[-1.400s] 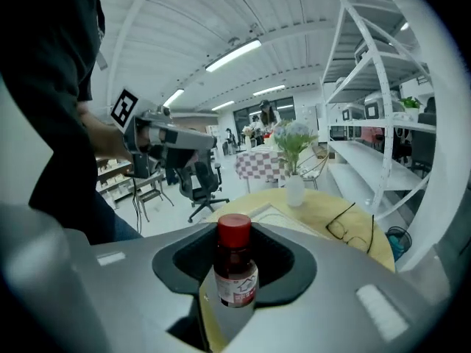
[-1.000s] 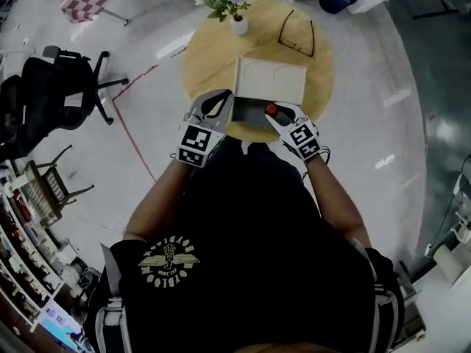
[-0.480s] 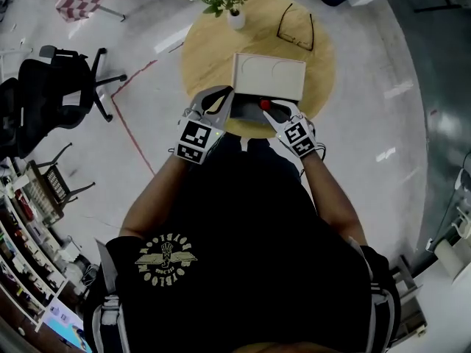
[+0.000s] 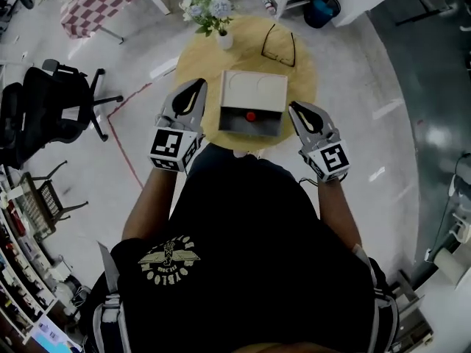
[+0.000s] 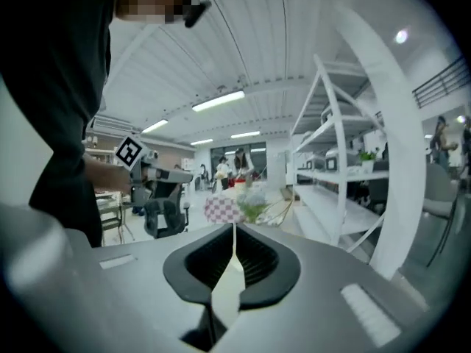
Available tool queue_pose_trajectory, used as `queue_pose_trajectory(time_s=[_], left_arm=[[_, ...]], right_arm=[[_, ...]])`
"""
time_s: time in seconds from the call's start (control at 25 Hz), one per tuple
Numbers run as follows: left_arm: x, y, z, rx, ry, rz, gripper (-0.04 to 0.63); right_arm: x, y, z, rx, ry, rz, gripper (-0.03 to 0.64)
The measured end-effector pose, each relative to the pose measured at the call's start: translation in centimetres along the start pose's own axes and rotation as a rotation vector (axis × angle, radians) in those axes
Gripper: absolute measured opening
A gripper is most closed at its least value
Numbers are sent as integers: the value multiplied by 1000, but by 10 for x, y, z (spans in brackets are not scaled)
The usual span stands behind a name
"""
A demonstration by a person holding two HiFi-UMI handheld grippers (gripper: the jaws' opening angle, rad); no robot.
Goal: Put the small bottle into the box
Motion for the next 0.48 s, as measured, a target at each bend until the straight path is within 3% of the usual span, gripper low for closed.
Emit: queue_pose_trajectory(time_s=[0.04, 0.24, 0.48], left_arm=[[-11, -10, -2, -30, -9, 33, 0], [-51, -61, -2, -165, -24, 159, 0], [-59, -90, 14, -208, -13, 209, 0]], right_arm=[[-17, -21, 8, 49, -15, 45, 9], [-70, -105, 34, 219, -110, 192, 8], [-79, -138, 35, 243, -92, 239, 8]])
Point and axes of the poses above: the fingertips, and each gripper's own axes: y forward along the fingers, z to its right, x out of its underside, the point moved 8 cm from there along -y, backward along the fingers, and after that the axes turned 14 degrees about -z, right-handed, at the moved point
